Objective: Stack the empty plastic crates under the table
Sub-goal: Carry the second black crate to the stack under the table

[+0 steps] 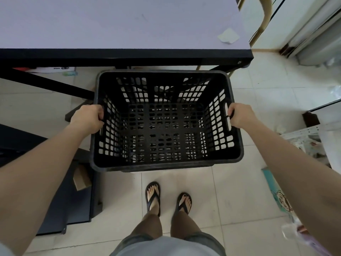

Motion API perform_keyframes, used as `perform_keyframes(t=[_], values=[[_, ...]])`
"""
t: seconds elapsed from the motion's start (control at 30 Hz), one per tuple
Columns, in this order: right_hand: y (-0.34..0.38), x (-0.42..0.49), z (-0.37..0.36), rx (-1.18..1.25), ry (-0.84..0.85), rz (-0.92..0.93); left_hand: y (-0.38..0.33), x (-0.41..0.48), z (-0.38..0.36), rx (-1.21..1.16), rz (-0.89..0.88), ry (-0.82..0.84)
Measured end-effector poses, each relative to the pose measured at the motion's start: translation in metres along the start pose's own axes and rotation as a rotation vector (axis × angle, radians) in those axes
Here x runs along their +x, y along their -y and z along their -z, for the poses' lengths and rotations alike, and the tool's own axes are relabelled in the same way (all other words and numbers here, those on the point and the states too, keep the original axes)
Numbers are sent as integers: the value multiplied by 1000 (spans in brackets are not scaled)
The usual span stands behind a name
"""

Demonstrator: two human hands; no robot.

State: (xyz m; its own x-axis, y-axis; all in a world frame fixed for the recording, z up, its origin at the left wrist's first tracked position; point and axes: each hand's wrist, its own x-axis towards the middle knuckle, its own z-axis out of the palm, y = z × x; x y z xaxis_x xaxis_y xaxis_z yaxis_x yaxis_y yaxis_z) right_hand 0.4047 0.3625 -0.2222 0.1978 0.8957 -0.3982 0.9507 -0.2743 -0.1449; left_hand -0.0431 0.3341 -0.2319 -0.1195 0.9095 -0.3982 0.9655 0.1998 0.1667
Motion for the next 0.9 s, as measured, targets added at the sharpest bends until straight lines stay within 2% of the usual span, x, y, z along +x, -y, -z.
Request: perform_keyframes(t=[0.37,0.9], values=[[0,1,-3,61,0,-82,-3,-2,-1,-46,40,2],[-4,-3,-7,10,18,-116,-2,-2,-2,-70,9,1]])
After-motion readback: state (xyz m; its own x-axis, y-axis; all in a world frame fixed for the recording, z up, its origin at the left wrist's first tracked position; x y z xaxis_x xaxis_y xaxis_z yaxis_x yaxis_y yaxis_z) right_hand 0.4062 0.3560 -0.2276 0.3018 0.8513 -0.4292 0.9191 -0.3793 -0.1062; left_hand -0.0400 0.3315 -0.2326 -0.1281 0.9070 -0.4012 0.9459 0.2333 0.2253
